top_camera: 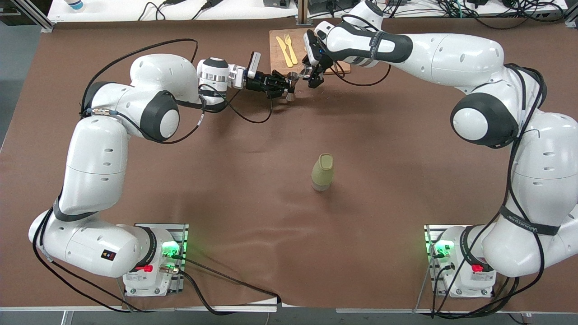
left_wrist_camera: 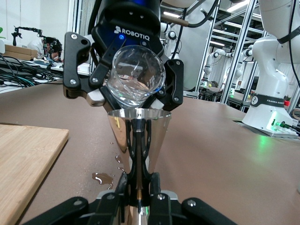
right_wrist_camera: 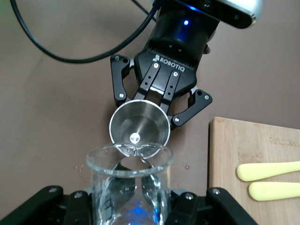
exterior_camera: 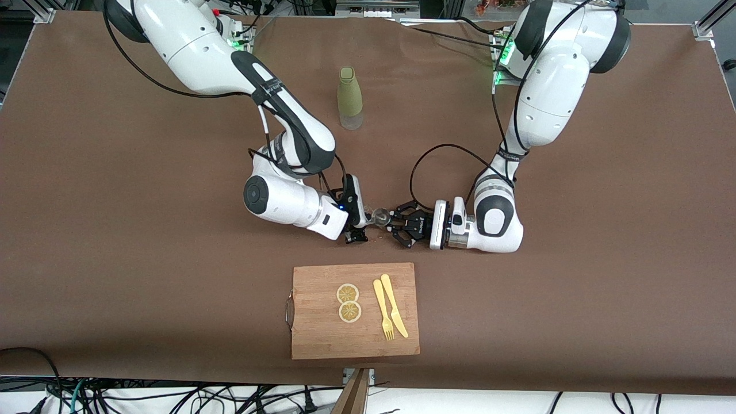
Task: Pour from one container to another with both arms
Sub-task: 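Tilt the glass cup with the right gripper, pouring into the jigger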
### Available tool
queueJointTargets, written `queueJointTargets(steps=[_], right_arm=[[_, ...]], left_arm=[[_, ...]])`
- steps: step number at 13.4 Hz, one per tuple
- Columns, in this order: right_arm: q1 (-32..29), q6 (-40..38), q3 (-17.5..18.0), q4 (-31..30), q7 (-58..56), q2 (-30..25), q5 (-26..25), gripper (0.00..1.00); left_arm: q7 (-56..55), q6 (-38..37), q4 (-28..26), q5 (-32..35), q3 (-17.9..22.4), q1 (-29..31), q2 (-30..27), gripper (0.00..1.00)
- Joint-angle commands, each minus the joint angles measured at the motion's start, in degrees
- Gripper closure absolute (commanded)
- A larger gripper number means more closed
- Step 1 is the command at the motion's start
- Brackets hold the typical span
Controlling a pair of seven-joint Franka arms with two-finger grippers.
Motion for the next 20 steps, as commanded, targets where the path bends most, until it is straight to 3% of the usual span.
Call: queueJointTargets(steps=[1, 9, 20], right_arm=[[0.96, 0.04, -0.52, -0.86, 1.33, -2.47, -2.57, 0.96], [1.93, 0.30, -0.69, -0.77, 1.50, -2.56, -6.97, 0.96], [1.84, 0.74, -0.52, -0.69, 4.74, -2.56, -6.27, 0.96]], left_arm=[[0.91, 1.14, 1.46, -1.95, -0.16, -0.44, 0.75, 1.00], [0.83, 1.75, 1.46, -1.95, -0.25, -0.88, 0.84, 1.00], [0.83, 1.75, 1.55, -1.95, -0.25, -0.88, 0.75, 1.00]])
